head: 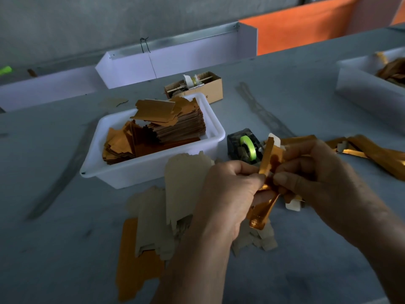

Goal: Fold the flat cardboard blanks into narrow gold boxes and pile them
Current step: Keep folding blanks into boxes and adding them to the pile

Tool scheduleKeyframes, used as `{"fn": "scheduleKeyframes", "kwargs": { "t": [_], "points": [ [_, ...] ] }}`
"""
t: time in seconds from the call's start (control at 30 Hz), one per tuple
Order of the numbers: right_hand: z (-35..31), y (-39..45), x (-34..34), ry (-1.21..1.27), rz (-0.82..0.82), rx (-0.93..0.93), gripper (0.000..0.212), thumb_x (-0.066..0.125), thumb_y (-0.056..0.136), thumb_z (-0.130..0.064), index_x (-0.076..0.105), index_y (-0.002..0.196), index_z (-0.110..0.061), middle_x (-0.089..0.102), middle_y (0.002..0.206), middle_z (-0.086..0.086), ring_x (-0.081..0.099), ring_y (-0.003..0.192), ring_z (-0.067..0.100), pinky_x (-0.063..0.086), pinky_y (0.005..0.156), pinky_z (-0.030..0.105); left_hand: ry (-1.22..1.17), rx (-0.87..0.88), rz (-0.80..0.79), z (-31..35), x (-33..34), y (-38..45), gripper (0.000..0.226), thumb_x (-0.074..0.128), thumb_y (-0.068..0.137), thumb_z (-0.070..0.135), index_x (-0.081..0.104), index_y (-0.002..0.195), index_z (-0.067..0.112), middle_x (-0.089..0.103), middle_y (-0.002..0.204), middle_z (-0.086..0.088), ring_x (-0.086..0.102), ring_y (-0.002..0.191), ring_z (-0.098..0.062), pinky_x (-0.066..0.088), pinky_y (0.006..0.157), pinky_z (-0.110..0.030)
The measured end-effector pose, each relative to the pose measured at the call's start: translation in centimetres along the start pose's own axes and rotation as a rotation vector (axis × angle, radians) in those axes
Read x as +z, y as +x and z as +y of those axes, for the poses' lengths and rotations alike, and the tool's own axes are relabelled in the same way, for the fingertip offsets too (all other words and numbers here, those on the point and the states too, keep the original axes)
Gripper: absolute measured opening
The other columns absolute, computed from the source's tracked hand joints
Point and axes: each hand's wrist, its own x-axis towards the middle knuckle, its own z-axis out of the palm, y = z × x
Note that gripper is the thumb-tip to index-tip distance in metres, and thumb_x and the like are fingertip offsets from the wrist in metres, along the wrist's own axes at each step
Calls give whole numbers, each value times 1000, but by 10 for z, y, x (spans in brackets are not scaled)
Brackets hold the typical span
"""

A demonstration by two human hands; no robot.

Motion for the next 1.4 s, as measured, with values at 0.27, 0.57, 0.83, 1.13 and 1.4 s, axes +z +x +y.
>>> {"fn": "scheduleKeyframes", "kwargs": {
  "t": [0.27,0.57,0.83,1.13,1.4],
  "points": [
    [5,-1,5,-6,27,38,38,64,57,-37,51,91,-26,72,78,-7,70,67,12,55,62,32,31,-20,-62,1,-2,-3,5,63,86,-1,68,86,2,72,89,-16,74,76,-23,60,72,-31],
    [-1,-4,8,-218,60,31,29,70,66,-33,47,84,-29,68,65,-5,67,60,4,55,58,26,32,-20,-52,-3,0,-3,5,70,83,6,68,81,3,74,80,-11,74,74,-23,60,72,-31],
    [-5,-6,12,-341,81,43,30,73,77,-21,45,83,-30,66,69,-7,64,62,2,46,54,15,93,14,55,-8,3,-4,13,63,89,8,67,77,10,73,81,-10,73,71,-21,61,71,-35],
    [-23,-14,20,-906,135,63,40,51,80,-60,27,89,-30,45,62,-10,47,53,8,38,46,24,164,33,134,-16,6,-7,18,60,92,12,63,76,19,72,79,-4,73,70,-18,59,69,-32],
    [-7,-11,22,-79,51,215,21,58,67,-47,53,84,-34,65,72,-9,63,69,1,41,57,13,168,48,38,-11,3,-8,11,55,95,11,62,88,16,70,89,-7,73,73,-19,60,73,-40]
  ]
}}
